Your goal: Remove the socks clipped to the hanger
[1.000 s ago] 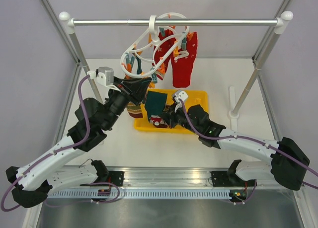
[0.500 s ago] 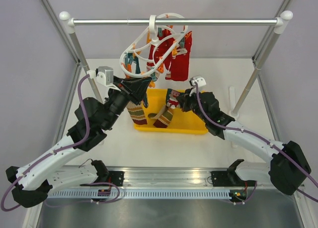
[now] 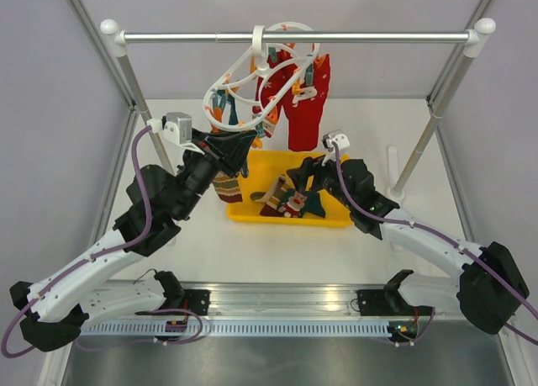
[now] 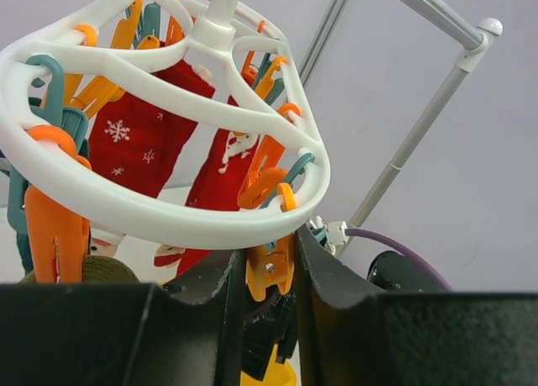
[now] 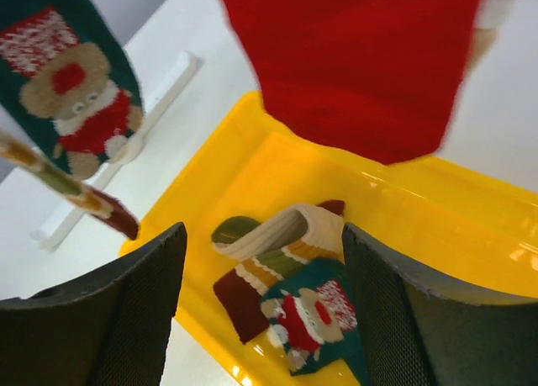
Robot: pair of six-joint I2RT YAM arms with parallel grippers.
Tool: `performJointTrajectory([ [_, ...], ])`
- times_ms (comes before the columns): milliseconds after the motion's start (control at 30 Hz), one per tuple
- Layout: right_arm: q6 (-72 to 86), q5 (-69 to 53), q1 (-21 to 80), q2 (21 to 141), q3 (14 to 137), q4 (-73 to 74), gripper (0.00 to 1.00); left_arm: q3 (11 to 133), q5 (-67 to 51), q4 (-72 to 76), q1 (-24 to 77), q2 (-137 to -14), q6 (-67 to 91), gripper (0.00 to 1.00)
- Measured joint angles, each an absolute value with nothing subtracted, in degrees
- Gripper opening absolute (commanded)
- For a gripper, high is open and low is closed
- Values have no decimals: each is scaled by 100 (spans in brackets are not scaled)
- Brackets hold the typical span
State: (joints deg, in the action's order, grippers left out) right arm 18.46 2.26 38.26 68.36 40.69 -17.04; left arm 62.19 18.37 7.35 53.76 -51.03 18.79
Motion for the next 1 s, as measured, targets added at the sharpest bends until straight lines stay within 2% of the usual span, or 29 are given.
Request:
performJointTrajectory([
  [167, 1632, -165, 4484, 6993, 3951, -2252, 80, 6219, 1837, 735, 5376, -5131, 1881, 2],
  [300, 1378, -445, 5098, 7627, 4241, -2491, 81, 6226, 1837, 733, 5376, -5181, 1881, 2],
  [667, 1446, -1017, 5133, 9002, 4915, -3267, 82, 6305, 1798, 718, 5382, -5310, 1883, 2],
  [1000, 1984, -1199, 5269, 9507, 4995, -4187, 82, 6353, 1793, 714, 5387, -5443, 1887, 2],
])
